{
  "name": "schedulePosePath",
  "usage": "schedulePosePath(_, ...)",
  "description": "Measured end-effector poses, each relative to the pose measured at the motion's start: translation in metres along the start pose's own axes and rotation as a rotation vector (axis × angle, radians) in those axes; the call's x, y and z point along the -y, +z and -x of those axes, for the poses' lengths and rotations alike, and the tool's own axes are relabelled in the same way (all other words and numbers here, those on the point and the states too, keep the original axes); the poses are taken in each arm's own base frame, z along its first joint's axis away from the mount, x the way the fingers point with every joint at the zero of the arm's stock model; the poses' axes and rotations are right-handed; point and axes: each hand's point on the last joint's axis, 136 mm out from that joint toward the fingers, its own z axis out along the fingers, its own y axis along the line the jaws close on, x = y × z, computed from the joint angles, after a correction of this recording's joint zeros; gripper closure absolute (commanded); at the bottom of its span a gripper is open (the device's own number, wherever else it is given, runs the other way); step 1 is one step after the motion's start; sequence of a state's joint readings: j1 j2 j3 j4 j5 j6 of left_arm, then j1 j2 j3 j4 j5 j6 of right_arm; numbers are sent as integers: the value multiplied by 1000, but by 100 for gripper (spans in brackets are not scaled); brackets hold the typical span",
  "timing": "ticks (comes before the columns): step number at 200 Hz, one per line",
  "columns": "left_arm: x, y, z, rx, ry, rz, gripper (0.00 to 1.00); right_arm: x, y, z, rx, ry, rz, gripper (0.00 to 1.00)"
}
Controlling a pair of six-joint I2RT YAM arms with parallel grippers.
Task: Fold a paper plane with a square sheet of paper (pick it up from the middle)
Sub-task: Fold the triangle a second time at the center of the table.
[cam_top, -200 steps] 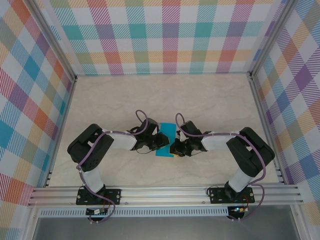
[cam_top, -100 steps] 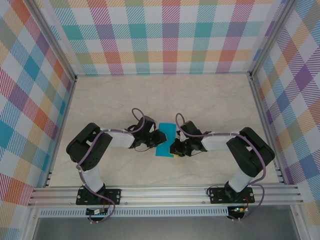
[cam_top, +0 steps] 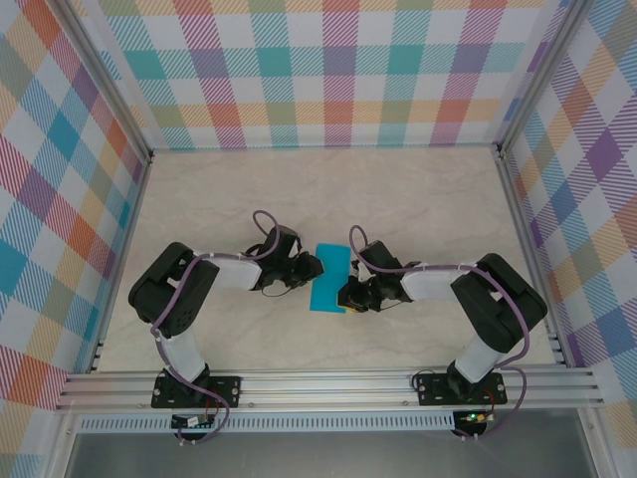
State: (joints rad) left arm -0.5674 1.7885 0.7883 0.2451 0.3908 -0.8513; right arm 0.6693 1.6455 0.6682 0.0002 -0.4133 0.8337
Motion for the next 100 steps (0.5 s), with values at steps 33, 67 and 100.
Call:
schedulePosePath(33,-3,-3,13,30,6,16,78,0,0,0,0,0,0,87)
schedulePosePath(67,0,-13,22,56,22,26,77,0,0,0,-1,0,1,87)
schedulePosePath(100,25,-26,21,60,61,-39,78,-1,0,0,-1,-1,2,86)
